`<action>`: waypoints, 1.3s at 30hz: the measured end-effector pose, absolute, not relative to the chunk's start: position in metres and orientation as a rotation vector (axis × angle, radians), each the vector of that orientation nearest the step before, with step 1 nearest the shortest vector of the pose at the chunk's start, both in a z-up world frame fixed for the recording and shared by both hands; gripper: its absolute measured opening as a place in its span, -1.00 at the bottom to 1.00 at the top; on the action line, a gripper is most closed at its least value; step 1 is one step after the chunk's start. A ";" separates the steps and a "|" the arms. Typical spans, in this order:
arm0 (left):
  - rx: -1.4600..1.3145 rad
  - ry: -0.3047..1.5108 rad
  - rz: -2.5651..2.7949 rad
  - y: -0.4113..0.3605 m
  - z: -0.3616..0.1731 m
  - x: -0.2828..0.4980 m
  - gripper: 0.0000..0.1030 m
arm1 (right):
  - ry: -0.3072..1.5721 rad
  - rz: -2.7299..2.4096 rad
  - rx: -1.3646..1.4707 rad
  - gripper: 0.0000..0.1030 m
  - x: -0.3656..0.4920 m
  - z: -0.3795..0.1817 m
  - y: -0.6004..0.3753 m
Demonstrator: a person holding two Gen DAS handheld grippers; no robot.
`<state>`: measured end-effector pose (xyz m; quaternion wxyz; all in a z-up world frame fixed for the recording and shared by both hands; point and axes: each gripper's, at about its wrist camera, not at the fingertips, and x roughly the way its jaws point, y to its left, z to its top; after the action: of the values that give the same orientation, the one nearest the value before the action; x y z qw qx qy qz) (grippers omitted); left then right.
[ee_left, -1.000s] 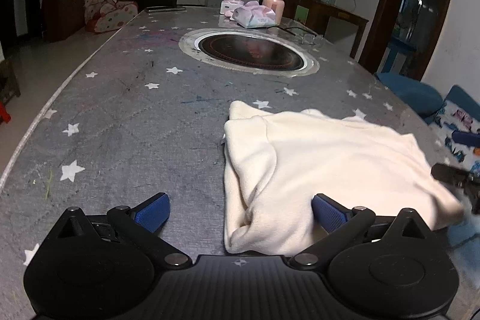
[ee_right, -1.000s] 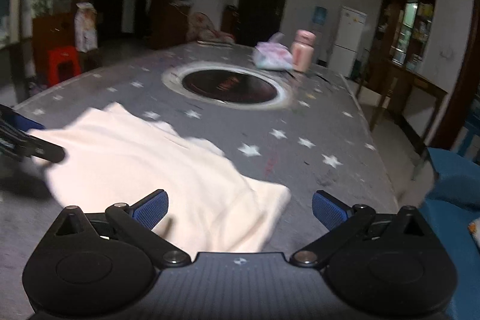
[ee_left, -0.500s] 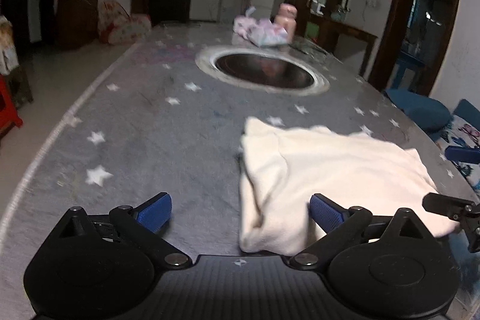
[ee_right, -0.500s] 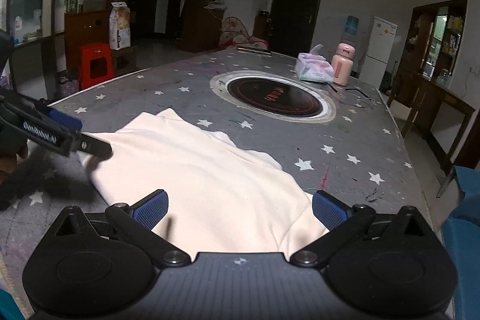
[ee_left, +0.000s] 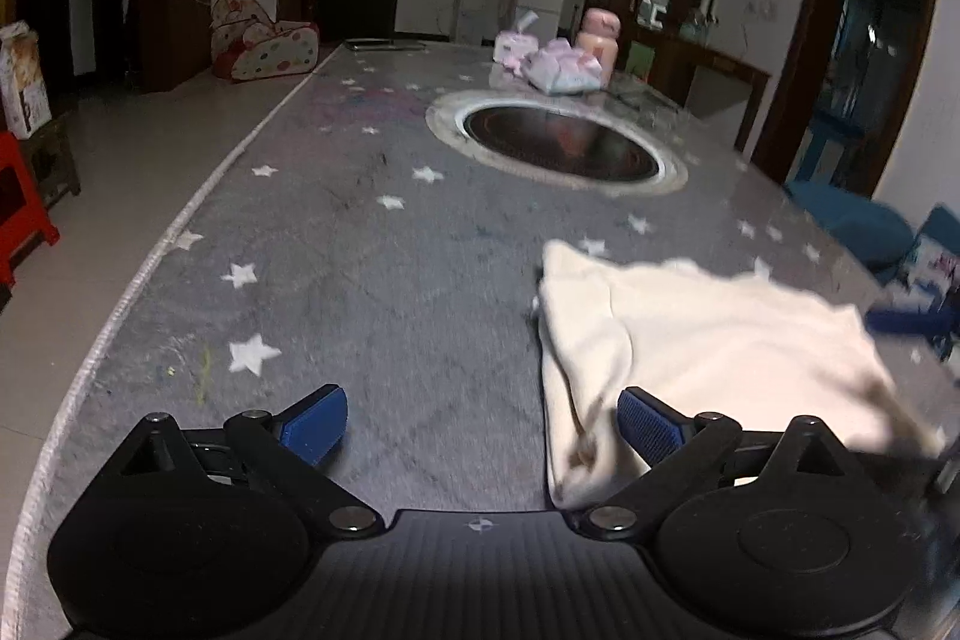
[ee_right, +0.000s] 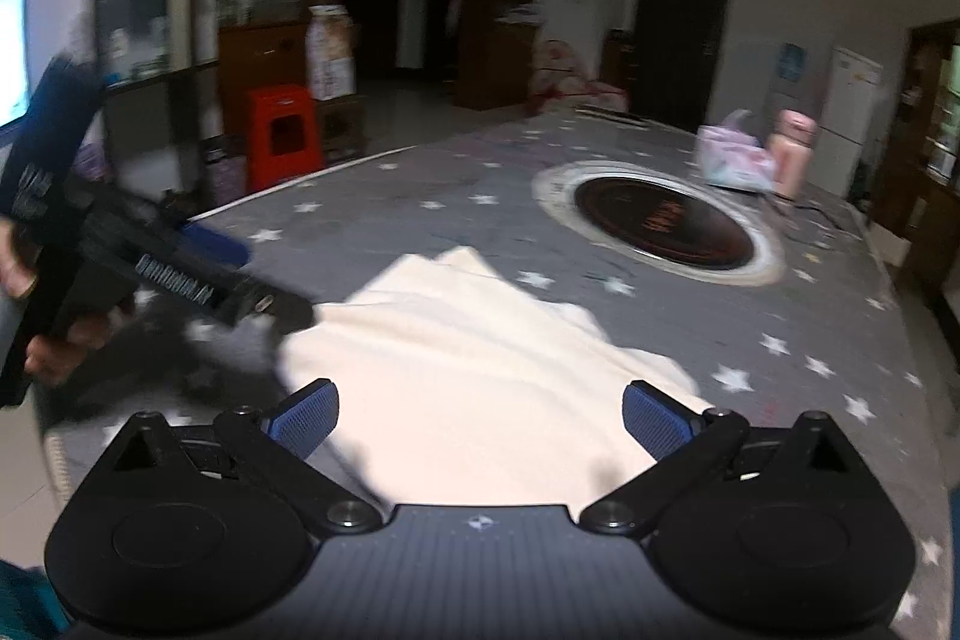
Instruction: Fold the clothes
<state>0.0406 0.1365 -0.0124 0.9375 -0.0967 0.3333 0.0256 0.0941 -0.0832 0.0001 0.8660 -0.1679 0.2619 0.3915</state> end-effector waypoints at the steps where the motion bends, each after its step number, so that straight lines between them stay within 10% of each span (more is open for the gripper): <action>1: -0.227 0.681 0.057 0.142 -0.010 0.042 0.92 | 0.552 0.838 -0.362 0.83 0.093 -0.001 -0.079; 15: -0.459 0.703 -0.024 0.167 0.000 0.057 0.92 | 0.514 1.024 -0.670 0.08 0.059 -0.027 0.017; 22: -0.581 0.738 -0.068 0.166 -0.009 0.063 0.92 | 0.522 0.974 -0.625 -0.63 0.070 -0.023 0.016; 31: -0.860 0.791 -0.149 0.160 -0.024 0.082 0.90 | 0.556 0.980 -0.366 -0.77 0.089 0.010 -0.024; 39: -0.984 0.862 -0.183 0.146 -0.050 0.098 -0.09 | 0.568 1.017 -0.338 -0.78 0.085 0.009 -0.034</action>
<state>0.0984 0.1464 -0.0495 0.7899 -0.4569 0.4001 -0.0851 0.0847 -0.0341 0.0092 0.8218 -0.1587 0.2669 0.4777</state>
